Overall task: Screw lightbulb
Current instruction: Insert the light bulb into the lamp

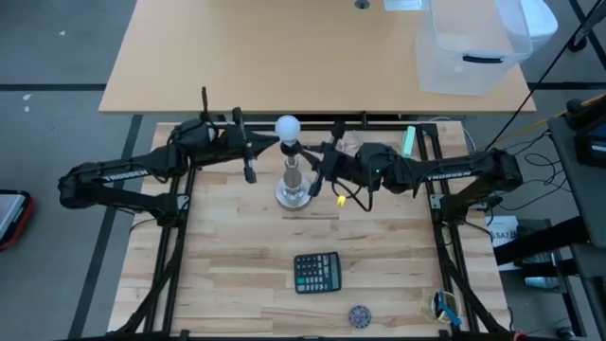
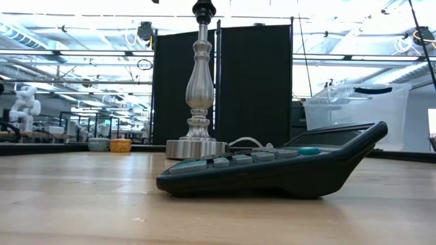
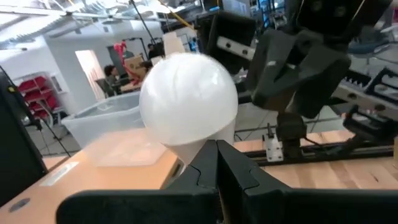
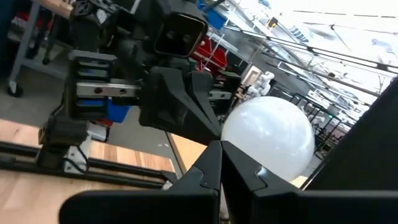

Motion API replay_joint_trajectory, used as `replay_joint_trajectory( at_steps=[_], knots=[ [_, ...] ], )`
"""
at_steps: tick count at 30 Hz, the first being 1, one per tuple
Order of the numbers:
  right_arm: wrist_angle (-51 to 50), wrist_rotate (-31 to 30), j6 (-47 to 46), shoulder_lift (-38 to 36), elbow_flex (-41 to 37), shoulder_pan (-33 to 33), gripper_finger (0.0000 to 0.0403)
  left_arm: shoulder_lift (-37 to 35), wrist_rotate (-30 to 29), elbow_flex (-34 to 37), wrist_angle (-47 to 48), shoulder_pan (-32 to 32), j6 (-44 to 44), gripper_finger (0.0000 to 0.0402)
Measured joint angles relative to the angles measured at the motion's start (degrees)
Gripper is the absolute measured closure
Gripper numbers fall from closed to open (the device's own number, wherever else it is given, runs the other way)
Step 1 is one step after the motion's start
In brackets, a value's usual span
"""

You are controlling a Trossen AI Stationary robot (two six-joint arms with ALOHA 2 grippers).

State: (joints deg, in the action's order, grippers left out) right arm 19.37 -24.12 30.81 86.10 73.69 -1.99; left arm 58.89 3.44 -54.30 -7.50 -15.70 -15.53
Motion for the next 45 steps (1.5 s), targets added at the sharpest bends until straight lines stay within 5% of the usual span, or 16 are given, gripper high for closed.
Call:
replay_joint_trajectory(
  at_steps=[9,20,24,29,45],
  knots=[
    [-0.4,0.4,-0.6,-2.0,0.0,-1.1,0.0386,-0.4,2.1,0.0,-0.2,2.6,-1.5,0.0401],
    [-0.5,0.1,-5.5,-2.0,0.0,0.6,0.0248,-0.8,1.5,0.0,-0.7,2.6,-1.0,0.0399],
    [-1.6,0.9,-11.2,-2.0,0.0,3.4,0.0204,-1.1,1.5,0.0,-0.7,2.6,-0.2,0.0377],
    [-0.3,9.5,-16.1,-1.9,0.0,5.3,0.0167,-1.5,1.5,0.0,-0.6,2.6,0.0,0.0343],
    [2.8,17.9,-23.5,0.1,0.1,10.2,0.0132,-2.8,2.1,0.0,-0.7,2.7,1.6,0.0248]
  ],
)
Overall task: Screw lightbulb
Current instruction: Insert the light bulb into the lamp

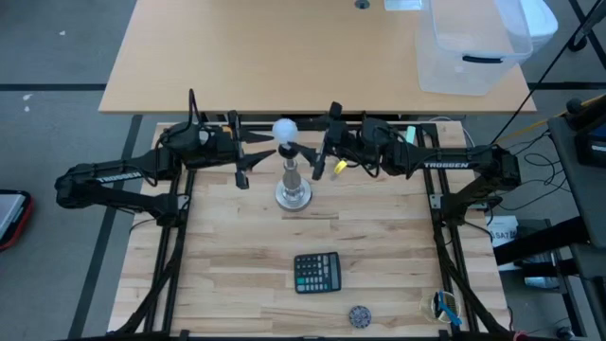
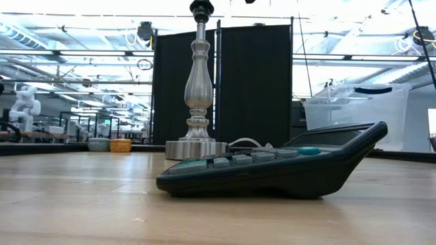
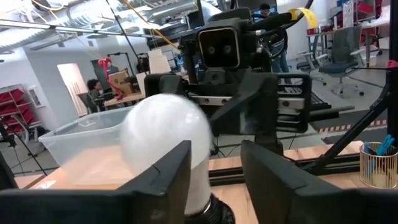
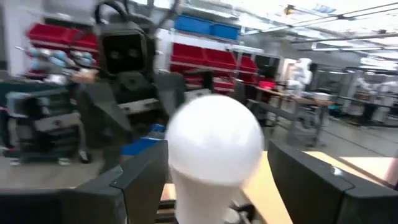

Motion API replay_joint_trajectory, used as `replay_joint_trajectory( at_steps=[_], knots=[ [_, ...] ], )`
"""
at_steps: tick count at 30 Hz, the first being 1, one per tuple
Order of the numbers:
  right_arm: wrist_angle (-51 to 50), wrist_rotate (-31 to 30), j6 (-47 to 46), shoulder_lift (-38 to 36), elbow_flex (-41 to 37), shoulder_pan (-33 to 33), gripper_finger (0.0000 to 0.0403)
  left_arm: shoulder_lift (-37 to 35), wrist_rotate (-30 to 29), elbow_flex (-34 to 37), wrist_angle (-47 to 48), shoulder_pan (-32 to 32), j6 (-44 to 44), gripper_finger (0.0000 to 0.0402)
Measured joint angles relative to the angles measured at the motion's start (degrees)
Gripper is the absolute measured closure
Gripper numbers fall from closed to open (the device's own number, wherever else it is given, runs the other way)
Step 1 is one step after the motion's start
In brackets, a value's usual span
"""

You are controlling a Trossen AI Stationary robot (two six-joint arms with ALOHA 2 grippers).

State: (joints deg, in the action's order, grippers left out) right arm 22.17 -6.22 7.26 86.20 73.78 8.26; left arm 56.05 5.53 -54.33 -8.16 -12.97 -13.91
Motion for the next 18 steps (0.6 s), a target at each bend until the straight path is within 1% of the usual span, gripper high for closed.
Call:
replay_joint_trajectory(
  at_steps=[6,9,11,15,18],
  knots=[
    [-1.2,0.5,-1.8,0.0,1.0,0.1,0.0130,0.0,0.0,0.0,-0.2,0.0,0.0,0.0194],
    [-1.6,0.7,-2.0,0.8,2.5,0.0,0.0130,0.0,-0.1,0.0,-1.6,0.0,0.7,0.0167],
    [-2.4,2.1,-2.2,2.0,4.4,0.1,0.0130,0.0,-0.1,0.0,-2.9,0.0,1.5,0.0152],
    [-6.6,1.5,-2.1,4.8,8.7,0.0,0.0130,0.0,-0.6,0.0,-3.3,0.0,1.9,0.0131],
    [-6.9,1.4,-2.2,6.5,10.6,0.0,0.0130,-0.1,-0.6,0.0,-3.1,0.0,2.0,0.0126]
  ],
)
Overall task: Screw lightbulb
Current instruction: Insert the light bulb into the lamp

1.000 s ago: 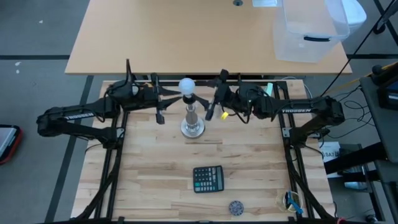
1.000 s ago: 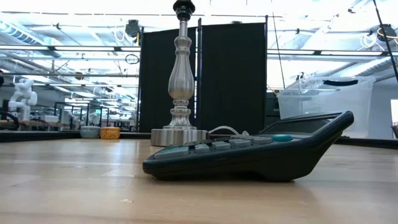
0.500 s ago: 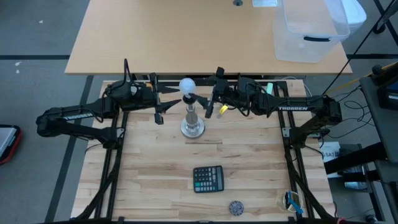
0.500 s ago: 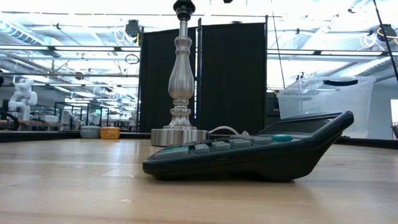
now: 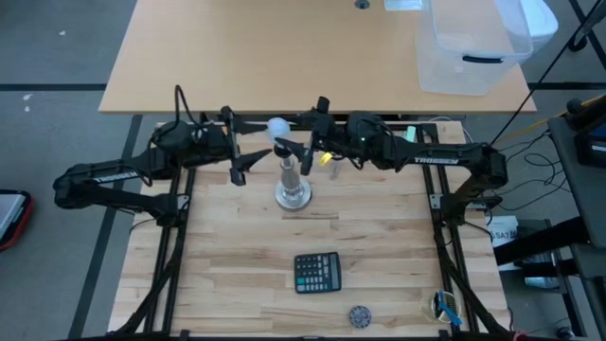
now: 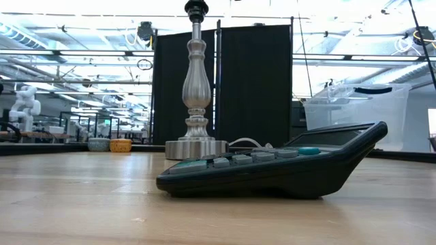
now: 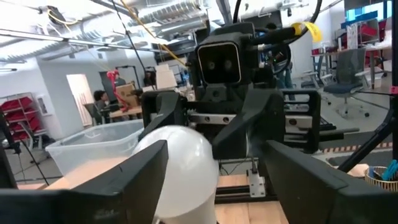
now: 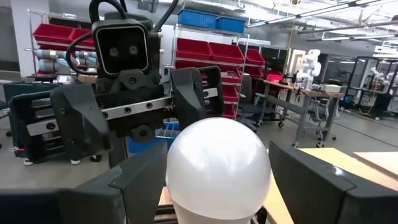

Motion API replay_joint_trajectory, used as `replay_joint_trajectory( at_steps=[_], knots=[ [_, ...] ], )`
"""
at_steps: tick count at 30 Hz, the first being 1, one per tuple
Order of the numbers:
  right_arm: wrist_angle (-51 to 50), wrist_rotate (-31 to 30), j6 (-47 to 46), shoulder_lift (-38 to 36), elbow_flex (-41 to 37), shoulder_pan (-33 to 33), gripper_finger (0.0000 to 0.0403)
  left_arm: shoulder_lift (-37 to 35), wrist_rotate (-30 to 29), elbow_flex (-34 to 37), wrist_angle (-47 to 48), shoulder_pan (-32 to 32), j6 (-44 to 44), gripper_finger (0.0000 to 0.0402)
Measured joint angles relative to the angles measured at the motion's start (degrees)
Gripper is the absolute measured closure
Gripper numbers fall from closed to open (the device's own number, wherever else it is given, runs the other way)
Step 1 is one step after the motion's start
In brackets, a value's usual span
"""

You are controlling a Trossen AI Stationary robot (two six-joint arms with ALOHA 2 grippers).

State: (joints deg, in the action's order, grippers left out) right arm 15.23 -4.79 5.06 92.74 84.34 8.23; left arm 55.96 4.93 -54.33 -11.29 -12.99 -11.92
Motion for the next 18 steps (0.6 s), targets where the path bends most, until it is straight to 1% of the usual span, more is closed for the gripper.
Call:
replay_joint_trajectory(
  at_steps=[9,15,18],
  knots=[
    [-2.1,0.0,-1.3,0.5,0.9,0.0,0.0130,0.0,0.1,-0.1,0.1,0.0,0.9,0.0124],
    [-3.4,-0.8,-1.0,0.4,0.9,-1.2,0.0130,0.1,-0.5,-0.1,0.7,-0.2,0.9,0.0124],
    [-3.8,-3.8,0.4,0.4,0.9,-2.4,0.0131,0.1,-0.3,-0.1,0.8,-0.6,0.9,0.0124]
  ],
)
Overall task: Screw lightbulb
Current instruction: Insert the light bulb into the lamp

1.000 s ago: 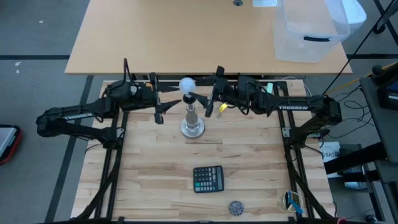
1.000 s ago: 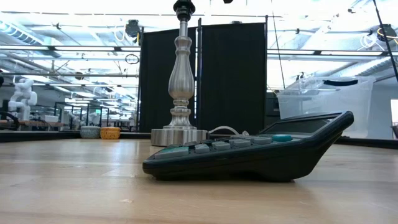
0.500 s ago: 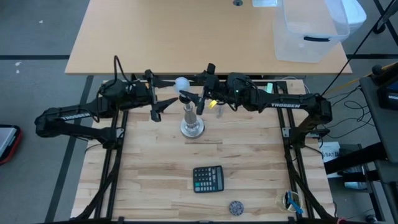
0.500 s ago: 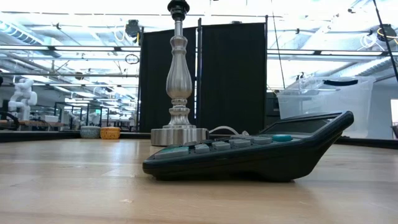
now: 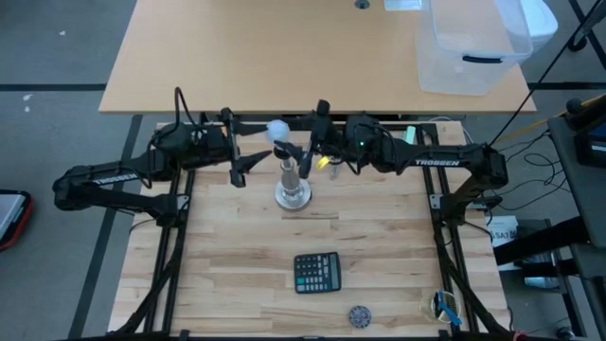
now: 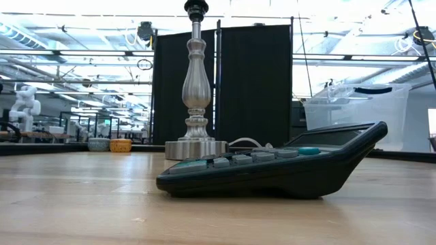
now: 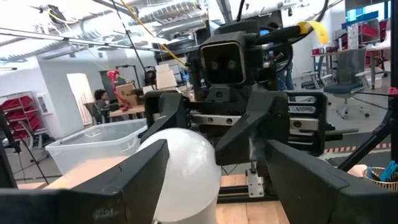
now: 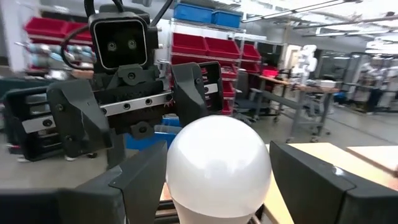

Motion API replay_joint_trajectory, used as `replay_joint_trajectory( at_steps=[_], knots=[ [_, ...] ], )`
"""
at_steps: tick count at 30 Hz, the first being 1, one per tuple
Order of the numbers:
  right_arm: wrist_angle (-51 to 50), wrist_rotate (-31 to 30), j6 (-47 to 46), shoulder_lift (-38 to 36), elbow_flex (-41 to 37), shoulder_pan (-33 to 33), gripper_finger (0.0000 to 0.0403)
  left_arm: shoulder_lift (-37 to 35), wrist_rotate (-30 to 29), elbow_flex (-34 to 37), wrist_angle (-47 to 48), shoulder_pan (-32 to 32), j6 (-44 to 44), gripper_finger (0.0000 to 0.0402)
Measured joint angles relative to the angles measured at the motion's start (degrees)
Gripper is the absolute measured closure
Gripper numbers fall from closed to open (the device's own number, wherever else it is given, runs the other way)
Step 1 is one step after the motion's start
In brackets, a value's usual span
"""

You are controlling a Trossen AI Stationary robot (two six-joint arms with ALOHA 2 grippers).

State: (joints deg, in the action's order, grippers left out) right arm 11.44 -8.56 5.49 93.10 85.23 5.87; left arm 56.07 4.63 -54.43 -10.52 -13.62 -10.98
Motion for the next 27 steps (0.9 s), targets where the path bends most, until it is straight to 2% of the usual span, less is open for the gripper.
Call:
replay_joint_trajectory(
  at_steps=[9,20,27],
  knots=[
    [-1.0,-8.0,3.7,-0.3,-0.1,-3.8,0.0131,0.1,0.4,0.1,-0.7,-0.5,0.1,0.0124],
    [-0.5,-21.6,3.3,-0.2,-0.2,-8.1,0.0131,0.7,2.6,0.2,-3.1,-0.4,0.0,0.0124],
    [1.2,-27.9,3.1,-0.1,-0.3,-10.0,0.0131,0.8,3.1,0.2,-3.7,-0.4,0.0,0.0124]
  ],
)
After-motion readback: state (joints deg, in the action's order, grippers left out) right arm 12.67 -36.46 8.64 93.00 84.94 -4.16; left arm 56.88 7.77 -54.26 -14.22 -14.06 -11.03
